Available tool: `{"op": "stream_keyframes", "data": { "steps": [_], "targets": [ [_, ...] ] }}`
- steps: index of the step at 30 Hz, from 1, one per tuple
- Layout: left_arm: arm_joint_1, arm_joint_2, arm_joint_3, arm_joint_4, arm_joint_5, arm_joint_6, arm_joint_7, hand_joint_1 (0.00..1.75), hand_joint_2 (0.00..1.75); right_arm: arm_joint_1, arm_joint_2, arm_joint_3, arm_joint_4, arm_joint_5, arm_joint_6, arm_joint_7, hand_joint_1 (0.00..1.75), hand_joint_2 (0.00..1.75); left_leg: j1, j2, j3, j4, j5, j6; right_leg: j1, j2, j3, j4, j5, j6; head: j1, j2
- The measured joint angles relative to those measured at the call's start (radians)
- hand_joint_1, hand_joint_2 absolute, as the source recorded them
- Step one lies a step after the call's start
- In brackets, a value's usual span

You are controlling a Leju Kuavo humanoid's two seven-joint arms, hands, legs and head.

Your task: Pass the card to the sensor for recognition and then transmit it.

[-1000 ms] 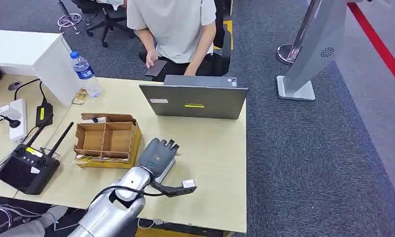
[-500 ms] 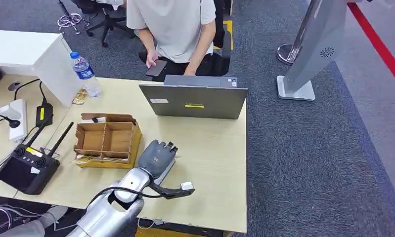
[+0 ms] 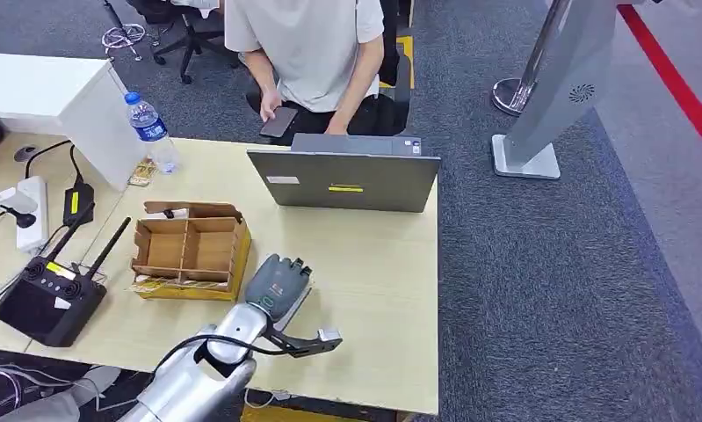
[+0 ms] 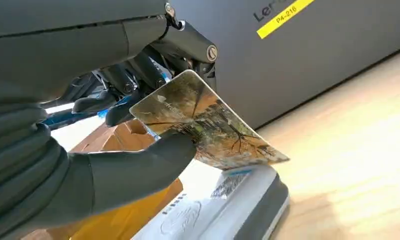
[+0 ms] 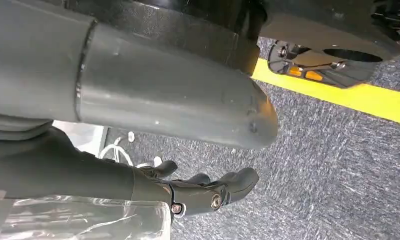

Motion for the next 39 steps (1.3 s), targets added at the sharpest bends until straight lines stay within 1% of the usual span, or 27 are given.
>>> {"op": "stream_keyframes", "data": {
  "steps": [3, 9, 14, 19, 22, 23, 25, 27, 29, 30, 32, 36, 39],
  "targets": [
    [0.025, 0.017, -0.012, -0.022, -0.004, -0.001, 0.003, 1.75, 1.75, 0.001, 0.002, -0.005, 0.0, -0.01, -0.005, -0.002, 0.0, 0.0, 0.0, 0.0, 0.0, 0.0, 0.0, 0.0, 0.0, 0.0, 0.0, 0.0, 0.0, 0.0, 0.0, 0.0],
    [0.082, 0.061, -0.018, -0.108, -0.006, 0.0, 0.004, 1.75, 1.75, 0.001, 0.002, -0.021, 0.0, -0.019, -0.012, -0.002, 0.0, 0.0, 0.0, 0.0, 0.0, 0.0, 0.0, 0.0, 0.0, 0.0, 0.0, 0.0, 0.0, 0.0, 0.0, 0.0],
    [0.115, 0.07, -0.018, -0.153, -0.028, 0.016, 0.024, 1.75, 1.75, 0.002, 0.004, -0.026, 0.0, -0.019, -0.016, -0.003, 0.0, 0.0, 0.0, 0.0, 0.0, 0.0, 0.0, 0.0, 0.0, 0.0, 0.0, 0.0, 0.0, 0.0, 0.0, 0.0],
    [0.143, 0.073, -0.018, -0.2, -0.058, 0.069, 0.056, 1.75, 1.75, 0.002, 0.005, -0.027, 0.0, -0.018, -0.016, -0.003, 0.0, 0.0, 0.0, 0.0, 0.0, 0.0, 0.0, 0.0, 0.0, 0.0, 0.0, 0.0, 0.0, 0.0, 0.0, 0.0],
    [0.15, 0.072, -0.018, -0.216, -0.061, 0.095, 0.058, 1.75, 1.75, 0.002, 0.006, -0.027, 0.0, -0.017, -0.016, -0.003, 0.0, 0.0, 0.0, 0.0, 0.0, 0.0, 0.0, 0.0, 0.0, 0.0, 0.0, 0.0, 0.0, 0.0, 0.0, 0.0],
    [0.153, 0.071, -0.018, -0.22, -0.062, 0.11, 0.058, 1.75, 1.75, 0.002, 0.006, -0.027, 0.0, -0.014, -0.016, -0.003, 0.0, 0.0, 0.0, 0.0, 0.0, 0.0, 0.0, 0.0, 0.0, 0.0, 0.0, 0.0, 0.0, 0.0, 0.0, 0.0],
    [0.162, 0.069, -0.018, -0.237, -0.064, 0.166, 0.054, 1.75, 1.75, 0.002, 0.006, -0.027, 0.0, -0.012, -0.016, -0.003, 0.0, 0.0, 0.0, 0.0, 0.0, 0.0, 0.0, 0.0, 0.0, -0.001, 0.0, 0.0, 0.0, 0.0, 0.0, 0.0],
    [0.173, 0.067, -0.018, -0.258, -0.064, 0.188, 0.045, 1.75, 1.75, 0.002, 0.006, -0.027, 0.0, -0.013, -0.016, -0.005, 0.0, 0.0, 0.0, 0.0, 0.0, 0.0, 0.0, 0.0, 0.0, -0.001, 0.0, 0.0, 0.0, 0.0, 0.0, 0.0],
    [0.189, 0.069, -0.018, -0.281, -0.064, 0.18, 0.038, 1.75, 1.75, 0.003, 0.006, -0.027, 0.0, -0.015, -0.016, -0.006, 0.0, 0.0, 0.0, 0.0, 0.0, 0.0, 0.0, 0.001, 0.0, 0.0, 0.0, 0.0, 0.0, 0.0, 0.0, 0.0],
    [0.202, 0.074, -0.018, -0.298, -0.064, 0.157, 0.037, 1.75, 1.75, 0.003, 0.006, -0.028, 0.0, -0.019, -0.016, -0.006, 0.0, 0.0, 0.0, 0.0, 0.0, 0.0, 0.0, 0.001, 0.0, 0.0, 0.0, 0.0, 0.0, 0.0, 0.0, 0.0],
    [0.234, 0.097, -0.018, -0.322, -0.064, 0.133, 0.043, 1.75, 1.75, 0.003, 0.006, -0.031, 0.0, -0.027, -0.016, -0.01, 0.0, 0.0, 0.0, 0.0, 0.0, 0.0, -0.001, 0.001, 0.0, 0.0, 0.0, 0.0, 0.0, 0.0, 0.0, 0.0],
    [0.282, 0.136, -0.018, -0.351, -0.064, 0.131, 0.055, 1.75, 1.75, 0.004, 0.006, -0.043, 0.0, -0.032, -0.017, -0.012, 0.0, 0.0, 0.0, -0.001, 0.0, -0.001, -0.001, 0.001, 0.0, -0.001, 0.0, 0.0, -0.002, 0.002, 0.0, 0.0],
    [0.325, 0.155, -0.018, -0.367, -0.064, 0.135, 0.056, 1.75, 1.75, 0.004, 0.006, -0.047, 0.0, -0.032, -0.018, -0.012, 0.0, 0.0, 0.0, 0.0, 0.0, -0.001, -0.001, 0.001, 0.0, 0.0, 0.0, 0.0, -0.002, 0.002, 0.0, 0.0]
  ]
}}
